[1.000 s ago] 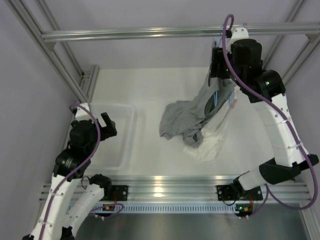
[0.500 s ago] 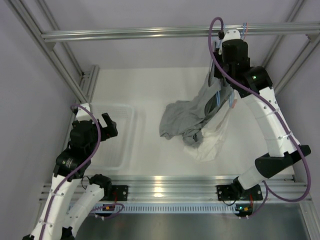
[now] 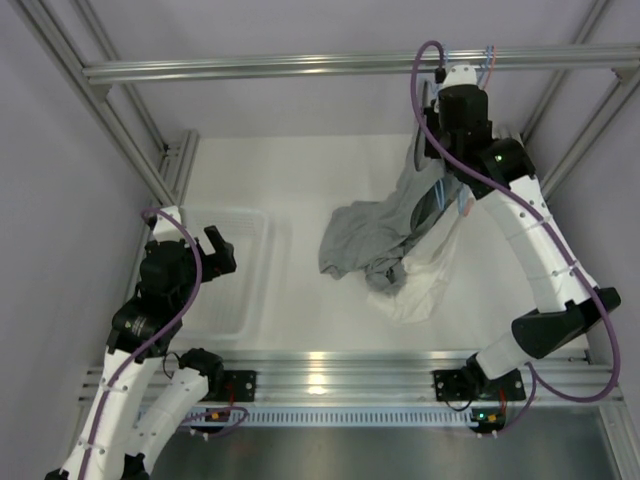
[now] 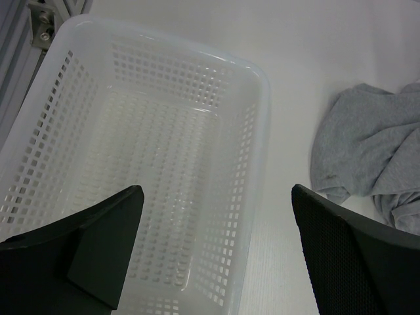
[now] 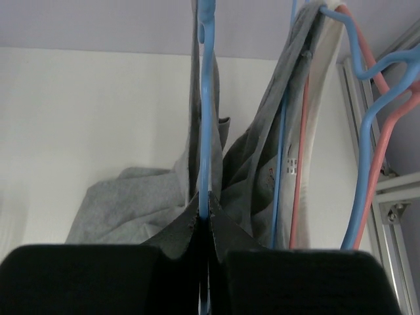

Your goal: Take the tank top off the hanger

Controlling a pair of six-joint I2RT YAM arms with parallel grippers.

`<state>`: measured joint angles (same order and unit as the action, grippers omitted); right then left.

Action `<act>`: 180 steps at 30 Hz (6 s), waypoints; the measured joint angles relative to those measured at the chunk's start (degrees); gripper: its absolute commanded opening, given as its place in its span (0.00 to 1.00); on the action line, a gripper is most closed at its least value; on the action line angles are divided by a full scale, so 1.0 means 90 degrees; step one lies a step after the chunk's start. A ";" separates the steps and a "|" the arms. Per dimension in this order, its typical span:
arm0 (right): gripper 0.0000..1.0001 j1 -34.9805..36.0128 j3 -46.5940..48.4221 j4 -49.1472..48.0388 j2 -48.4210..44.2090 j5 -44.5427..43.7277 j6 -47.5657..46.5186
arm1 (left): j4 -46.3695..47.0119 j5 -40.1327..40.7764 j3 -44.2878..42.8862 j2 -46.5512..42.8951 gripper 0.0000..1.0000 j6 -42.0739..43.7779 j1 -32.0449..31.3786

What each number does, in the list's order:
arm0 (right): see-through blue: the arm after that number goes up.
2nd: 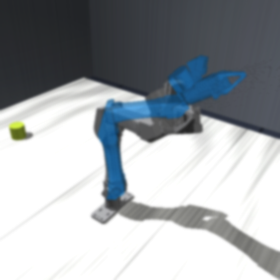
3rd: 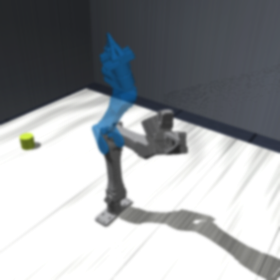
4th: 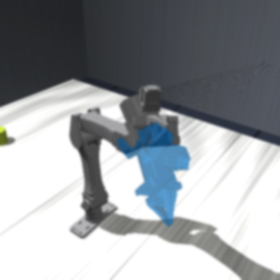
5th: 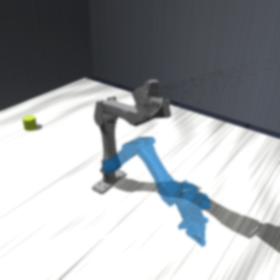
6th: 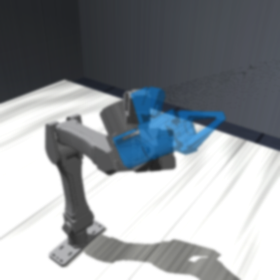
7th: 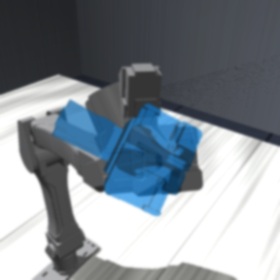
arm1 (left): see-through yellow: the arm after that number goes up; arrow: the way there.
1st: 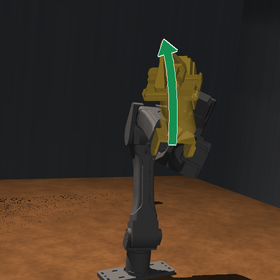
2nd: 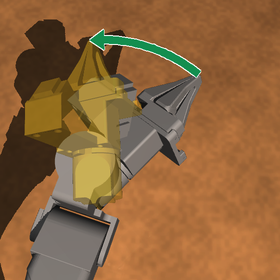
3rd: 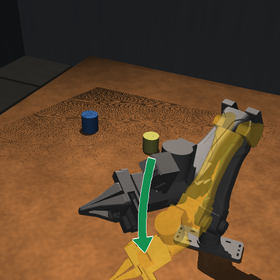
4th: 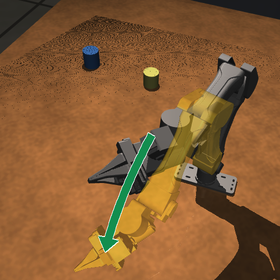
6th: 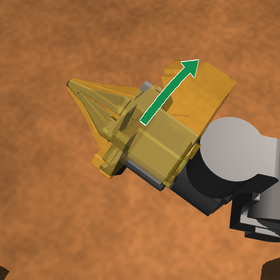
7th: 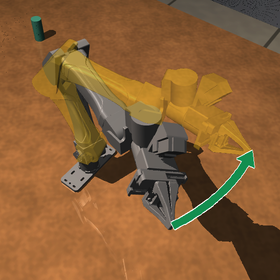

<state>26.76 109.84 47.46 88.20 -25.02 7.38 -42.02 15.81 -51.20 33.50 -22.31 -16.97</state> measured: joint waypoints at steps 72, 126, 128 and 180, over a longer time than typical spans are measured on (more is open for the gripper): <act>0.00 -0.0440 -0.4282 -0.2599 -0.5170 0.5122 0.1139 | 0.3694 -0.1370 -0.5561 0.6523 0.00 0.2103 -0.3791; 0.00 -0.0440 -0.4694 -0.2062 -0.5775 0.5452 0.0240 | 0.2812 -0.2268 -0.5780 0.6234 0.02 0.0160 -0.2606; 0.00 -0.0440 -0.4690 -0.2062 -0.5821 0.5391 0.0250 | 0.2832 -0.2329 -0.5775 0.6234 0.06 0.0160 -0.2603; 0.00 -0.0440 -0.4622 -0.1498 -0.5894 0.6322 -0.0544 | 0.2994 -0.1406 -0.5423 0.6224 0.00 -0.0478 -0.2178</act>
<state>22.81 68.25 33.98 35.16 31.88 2.48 -15.07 3.16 -100.01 89.52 -26.61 -36.58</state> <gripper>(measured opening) 0.004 0.029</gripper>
